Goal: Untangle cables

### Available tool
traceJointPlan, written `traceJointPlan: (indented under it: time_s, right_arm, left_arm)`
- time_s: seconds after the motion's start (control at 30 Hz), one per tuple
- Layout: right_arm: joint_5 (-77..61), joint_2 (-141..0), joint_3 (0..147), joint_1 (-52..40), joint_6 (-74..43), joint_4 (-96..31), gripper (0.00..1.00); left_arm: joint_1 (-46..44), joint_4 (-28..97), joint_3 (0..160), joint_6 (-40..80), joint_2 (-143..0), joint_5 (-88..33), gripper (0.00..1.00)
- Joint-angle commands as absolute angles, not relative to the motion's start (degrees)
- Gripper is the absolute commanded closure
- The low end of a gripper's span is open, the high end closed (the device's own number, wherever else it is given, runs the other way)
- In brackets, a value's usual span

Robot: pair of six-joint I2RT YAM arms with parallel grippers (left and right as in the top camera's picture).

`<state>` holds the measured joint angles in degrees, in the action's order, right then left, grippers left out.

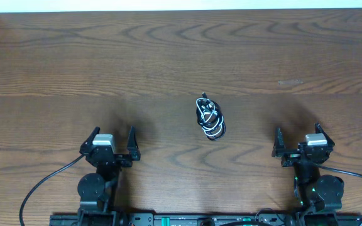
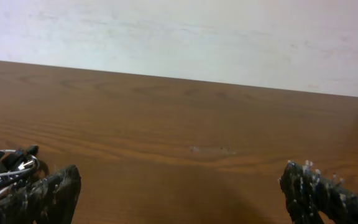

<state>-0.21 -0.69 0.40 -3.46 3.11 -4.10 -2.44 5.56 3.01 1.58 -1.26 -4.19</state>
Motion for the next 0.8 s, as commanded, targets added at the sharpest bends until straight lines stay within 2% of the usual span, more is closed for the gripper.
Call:
traceJointPlan:
  time_s: [0.0, 0.3, 0.4, 0.53, 0.77]
  right_arm:
    - [-0.34, -0.73, 0.78, -3.42, 0.91, -5.21, 0.01]
    - [-0.45, -17.39, 15.22, -3.42, -1.74, -19.64, 0.01]
    - [-1.56, -29.23, 25.65, -3.42, -1.67, -26.81, 0.01]
    - [-3.16, -41.06, 37.63, -3.42, -1.65, -38.44, 0.01]
    - [-11.16, -46.44, 44.21, -3.42, -1.69, -41.98, 0.01]
  left_arm:
    - [-2.22, 9.43, 7.70, 5.48, -5.63, -4.73, 0.02]
    - [-2.22, 25.19, 30.74, 7.84, -33.21, -11.40, 0.02]
    - [-2.22, 40.91, 43.38, 7.84, -44.27, -11.66, 0.02]
    - [-2.22, 58.63, 54.54, 7.84, -54.26, -18.06, 0.02]
    - [-2.20, 59.11, 55.02, 7.81, -55.40, -17.78, 0.02]
